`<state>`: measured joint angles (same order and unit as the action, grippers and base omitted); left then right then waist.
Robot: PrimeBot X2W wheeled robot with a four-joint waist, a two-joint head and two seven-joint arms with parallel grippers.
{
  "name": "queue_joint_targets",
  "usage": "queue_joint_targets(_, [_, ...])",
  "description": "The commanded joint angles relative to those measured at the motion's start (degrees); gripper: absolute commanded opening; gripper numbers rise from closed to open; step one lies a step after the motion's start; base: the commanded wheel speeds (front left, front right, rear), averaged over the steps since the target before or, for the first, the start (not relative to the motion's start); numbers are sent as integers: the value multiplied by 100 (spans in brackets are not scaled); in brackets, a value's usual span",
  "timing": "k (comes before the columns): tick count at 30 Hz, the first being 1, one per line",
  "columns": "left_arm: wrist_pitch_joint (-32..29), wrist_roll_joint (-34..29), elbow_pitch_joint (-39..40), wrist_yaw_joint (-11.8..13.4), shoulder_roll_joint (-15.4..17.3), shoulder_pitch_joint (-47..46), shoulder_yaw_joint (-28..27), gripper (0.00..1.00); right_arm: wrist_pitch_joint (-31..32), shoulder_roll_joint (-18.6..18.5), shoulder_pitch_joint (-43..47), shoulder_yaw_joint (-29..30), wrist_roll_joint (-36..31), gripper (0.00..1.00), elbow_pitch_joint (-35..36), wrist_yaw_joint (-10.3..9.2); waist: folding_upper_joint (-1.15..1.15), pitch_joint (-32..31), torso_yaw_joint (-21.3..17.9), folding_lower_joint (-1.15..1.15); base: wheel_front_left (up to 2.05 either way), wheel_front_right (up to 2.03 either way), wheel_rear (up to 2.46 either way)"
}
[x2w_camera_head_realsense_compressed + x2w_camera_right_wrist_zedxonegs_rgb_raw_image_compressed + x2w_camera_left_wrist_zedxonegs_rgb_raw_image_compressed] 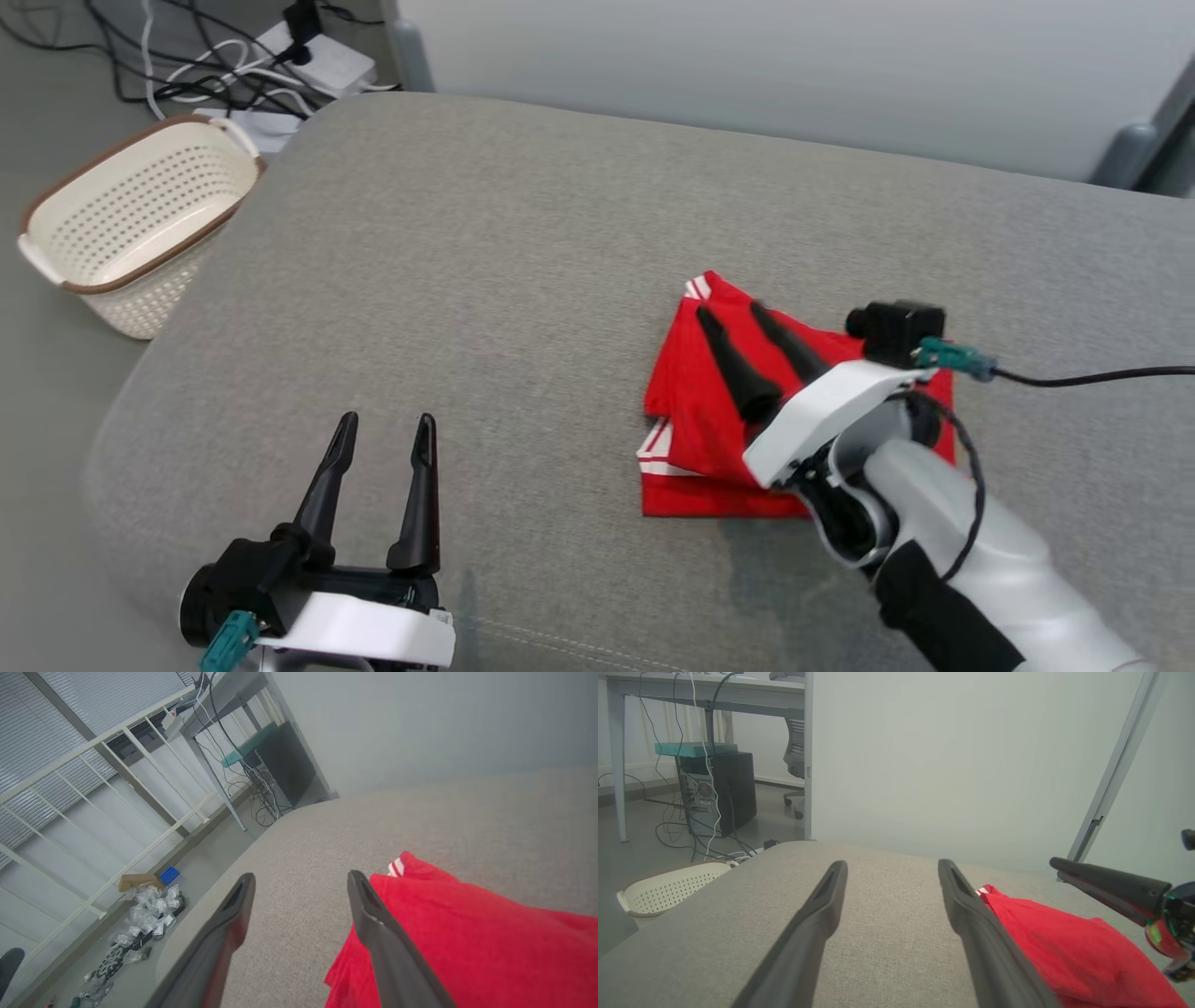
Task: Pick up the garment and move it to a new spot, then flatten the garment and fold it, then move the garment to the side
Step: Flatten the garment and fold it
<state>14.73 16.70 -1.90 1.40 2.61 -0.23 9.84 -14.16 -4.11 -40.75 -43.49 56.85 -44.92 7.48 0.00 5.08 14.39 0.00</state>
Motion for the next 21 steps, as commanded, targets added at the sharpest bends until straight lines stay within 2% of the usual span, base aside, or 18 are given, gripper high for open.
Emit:
queue_joint_targets(1, [27, 11, 180, 37, 27, -158, -227, 100, -83, -11, 74, 304, -522, 100, 270, 1, 0, 10, -230, 0, 0, 0, 0])
queue_joint_targets(7, [27, 81, 259, 1, 27, -227, -429, 100, -83, -174, 572, 1562, -2395, 100, 954, 1, 0, -2, -717, 0, 0, 0, 0])
queue_joint_targets(8, [27, 81, 259, 1, 27, -227, -429, 100, -83, -174, 572, 1562, -2395, 100, 954, 1, 0, -2, -717, 0, 0, 0, 0])
queue_joint_targets(15, [27, 106, 213, -37, 27, -300, -589, 100, -84, -153, 1336, 2693, -3649, 100, 1832, 1, 0, -68, -1214, 0, 0, 0, 0])
queue_joint_targets(21, [27, 25, 95, -95, 27, -253, -609, 100, -84, -81, 2123, 3248, -3963, 100, 2489, 1, 0, -234, -1474, 0, 0, 0, 0])
